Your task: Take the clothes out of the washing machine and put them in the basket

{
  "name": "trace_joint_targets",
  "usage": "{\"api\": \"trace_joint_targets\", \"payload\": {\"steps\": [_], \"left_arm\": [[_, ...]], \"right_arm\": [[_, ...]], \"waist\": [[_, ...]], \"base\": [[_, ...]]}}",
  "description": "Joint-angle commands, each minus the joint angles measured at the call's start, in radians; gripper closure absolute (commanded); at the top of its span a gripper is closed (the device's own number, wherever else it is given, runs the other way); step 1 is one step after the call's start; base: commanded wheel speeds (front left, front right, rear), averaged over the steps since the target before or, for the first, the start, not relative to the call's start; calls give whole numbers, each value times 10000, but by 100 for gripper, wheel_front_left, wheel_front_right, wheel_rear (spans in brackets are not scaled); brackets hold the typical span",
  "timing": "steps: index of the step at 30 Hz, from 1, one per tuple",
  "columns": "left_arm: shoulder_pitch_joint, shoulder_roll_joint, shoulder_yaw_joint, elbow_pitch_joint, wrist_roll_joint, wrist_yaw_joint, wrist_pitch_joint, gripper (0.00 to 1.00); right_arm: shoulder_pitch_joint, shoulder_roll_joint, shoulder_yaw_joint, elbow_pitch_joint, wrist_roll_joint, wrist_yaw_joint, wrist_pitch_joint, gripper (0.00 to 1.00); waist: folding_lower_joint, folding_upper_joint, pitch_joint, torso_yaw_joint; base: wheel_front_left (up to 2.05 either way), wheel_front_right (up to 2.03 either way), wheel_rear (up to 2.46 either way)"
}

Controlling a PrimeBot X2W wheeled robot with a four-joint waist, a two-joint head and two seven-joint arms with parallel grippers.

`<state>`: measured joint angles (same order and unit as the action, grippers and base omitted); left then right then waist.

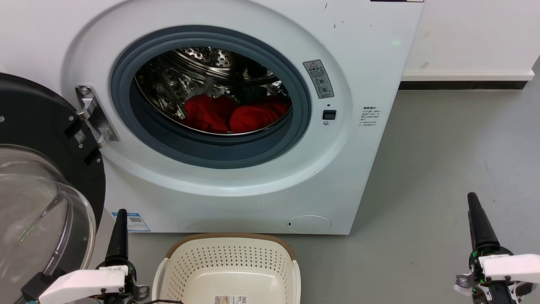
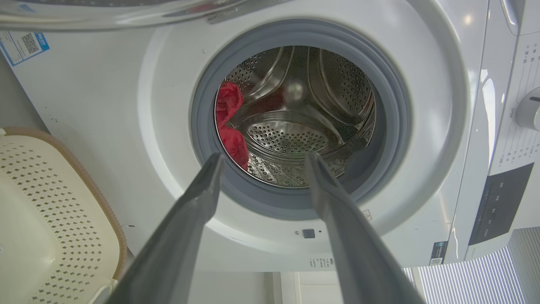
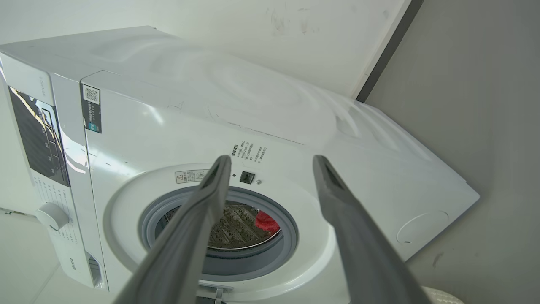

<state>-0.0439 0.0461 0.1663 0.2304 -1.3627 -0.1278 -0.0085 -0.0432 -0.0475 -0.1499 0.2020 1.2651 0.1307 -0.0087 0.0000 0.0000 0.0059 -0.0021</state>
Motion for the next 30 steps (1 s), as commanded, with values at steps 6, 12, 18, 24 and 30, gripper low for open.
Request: {"api": "trace_joint_targets", "payload": {"steps": [6,12,18,24,30], "left_arm": [[-2,27,139,-817,1675,139,-291,0],[87,28,-303,-1711,3501,805,-508,0],[195,32,-795,-2313,4989,1410,-712,0],[322,34,-1181,-2608,6141,1684,-904,0],[511,36,-1259,-2691,6625,1587,-1085,0]], "right_arm": [[-132,-43,-70,-832,-1750,0,-289,0],[-47,-43,168,-1404,-3058,0,-500,0],[106,-44,438,-1845,-4177,0,-707,0],[169,-44,598,-2219,-5285,0,-905,0],[261,-45,684,-2454,-6220,0,-1087,0]], "waist": [[0,0,18,-9],[0,0,39,-21],[0,0,54,-38],[0,0,69,-49],[0,0,69,-41]], "base": [[0,0,0],[0,0,0],[0,0,0],[0,0,0],[0,0,0]]}}
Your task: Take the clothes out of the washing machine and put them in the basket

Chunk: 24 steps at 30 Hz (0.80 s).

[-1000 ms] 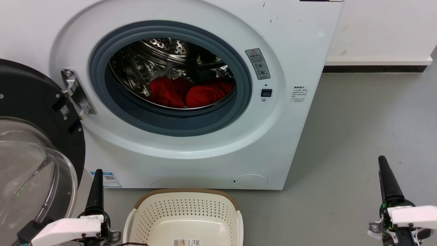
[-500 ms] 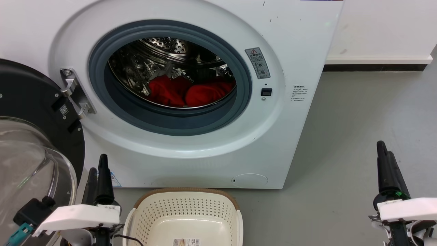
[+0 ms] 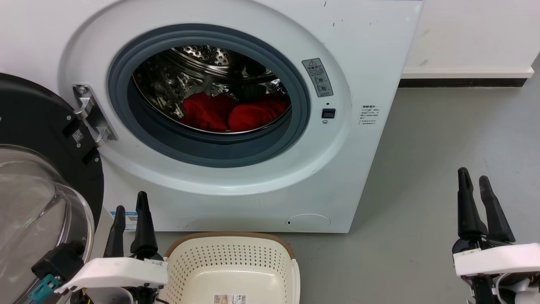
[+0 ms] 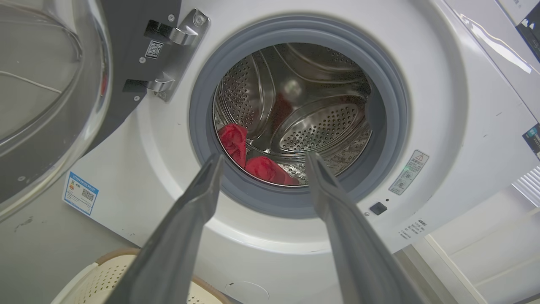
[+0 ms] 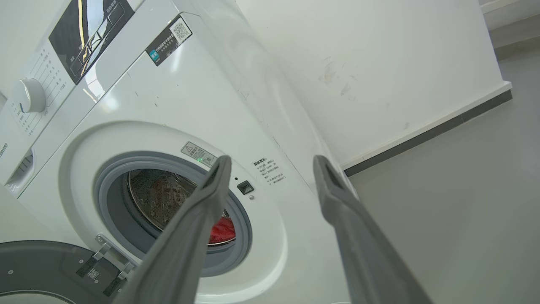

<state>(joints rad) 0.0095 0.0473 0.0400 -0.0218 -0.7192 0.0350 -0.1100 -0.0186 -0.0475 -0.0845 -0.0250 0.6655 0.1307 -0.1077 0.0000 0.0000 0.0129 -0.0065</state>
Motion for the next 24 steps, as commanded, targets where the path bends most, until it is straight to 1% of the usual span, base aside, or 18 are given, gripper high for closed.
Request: {"api": "trace_joint_targets", "payload": {"steps": [1,6,14,24], "left_arm": [[-9,25,-3,-191,310,-107,-106,0],[136,26,-28,-160,1020,-181,-244,0],[233,28,-97,-158,1950,80,-435,0],[343,32,-423,-417,3468,242,-681,0]], "right_arm": [[42,-44,55,-189,-360,0,-118,0],[118,-44,151,-168,-1190,0,-268,0],[232,-45,335,-272,-2456,0,-454,0],[348,-46,454,-405,-3856,0,-704,0]], "waist": [[0,0,-2,5],[0,0,-4,15],[0,0,-5,26],[0,0,-17,28]], "base": [[0,0,0],[0,0,0],[0,0,0],[0,0,0]]}}
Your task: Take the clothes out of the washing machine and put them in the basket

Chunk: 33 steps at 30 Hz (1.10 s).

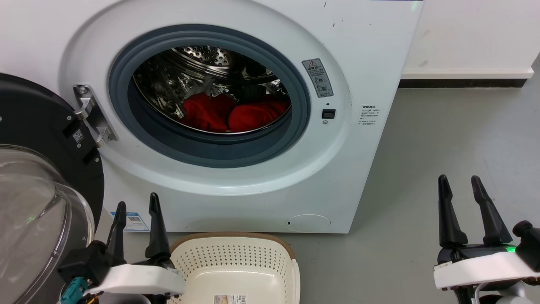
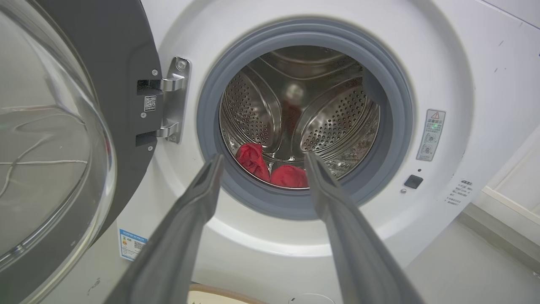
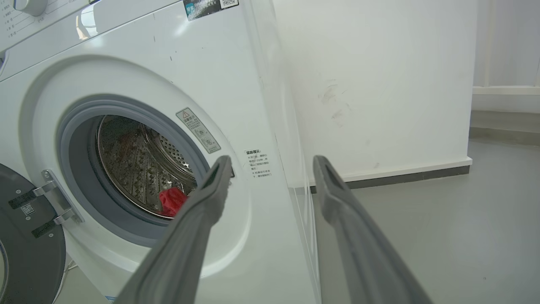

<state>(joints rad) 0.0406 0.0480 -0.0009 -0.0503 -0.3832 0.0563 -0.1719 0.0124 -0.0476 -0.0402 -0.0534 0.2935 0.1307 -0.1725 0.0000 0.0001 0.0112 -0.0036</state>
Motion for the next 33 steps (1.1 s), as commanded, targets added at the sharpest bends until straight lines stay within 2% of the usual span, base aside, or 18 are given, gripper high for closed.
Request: {"api": "trace_joint_targets", "payload": {"steps": [1,15,17,21,23,33], "left_arm": [[38,30,-64,-158,244,44,-93,0],[208,261,-676,-210,1583,284,-394,0],[294,259,-717,-35,1643,210,-450,0],[392,230,-751,527,1729,-216,-532,0],[363,225,-718,714,1980,-256,-556,0],[347,405,-1131,704,3295,341,-751,0]], "right_arm": [[50,-44,26,-142,-254,0,-77,0],[268,-42,233,-173,-1548,-1,-395,0],[372,-41,290,130,-1620,-1,-429,0],[355,-38,281,540,-1806,-1,-519,0],[351,-39,245,694,-1954,-1,-564,0],[388,-38,289,753,-2695,-1,-753,0]], "waist": [[0,-1,-2,-3],[0,-1,-30,-6],[0,-1,-49,-9],[0,-1,-79,-21],[0,-1,-82,-33],[0,-1,-24,-75]], "base": [[0,0,0],[0,0,0],[0,0,0],[0,0,0],[0,0,0],[0,0,0]]}}
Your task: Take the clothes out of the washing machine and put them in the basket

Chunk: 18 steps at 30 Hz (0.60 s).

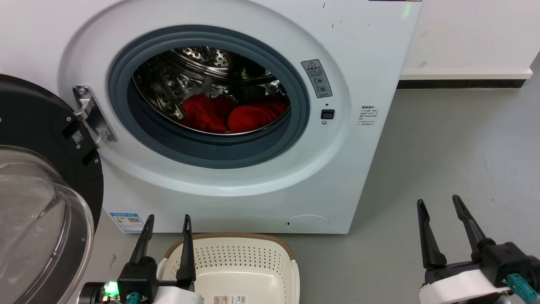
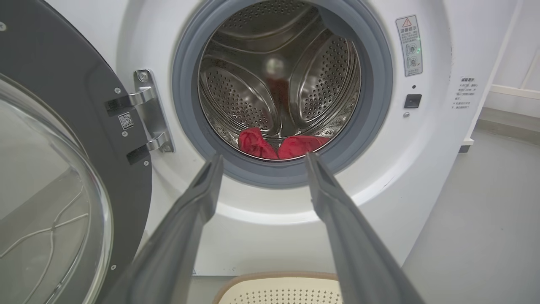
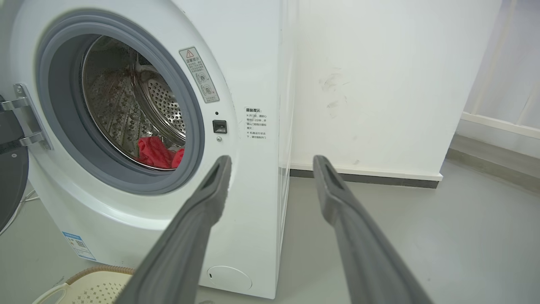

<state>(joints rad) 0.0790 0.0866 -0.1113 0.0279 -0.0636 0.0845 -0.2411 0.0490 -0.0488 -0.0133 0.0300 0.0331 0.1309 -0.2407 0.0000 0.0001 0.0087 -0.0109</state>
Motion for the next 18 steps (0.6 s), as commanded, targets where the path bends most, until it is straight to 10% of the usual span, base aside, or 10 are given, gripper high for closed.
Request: {"api": "trace_joint_targets", "payload": {"steps": [1,18], "left_arm": [[-32,49,-58,-107,165,96,-80,0],[154,-343,567,600,-387,-841,-247,0]], "right_arm": [[14,-26,25,-101,-135,-3,-87,0],[72,-20,-102,539,569,-5,-249,0]], "waist": [[0,-1,4,-8],[0,-1,2,-43]], "base": [[0,0,0],[0,0,0]]}}
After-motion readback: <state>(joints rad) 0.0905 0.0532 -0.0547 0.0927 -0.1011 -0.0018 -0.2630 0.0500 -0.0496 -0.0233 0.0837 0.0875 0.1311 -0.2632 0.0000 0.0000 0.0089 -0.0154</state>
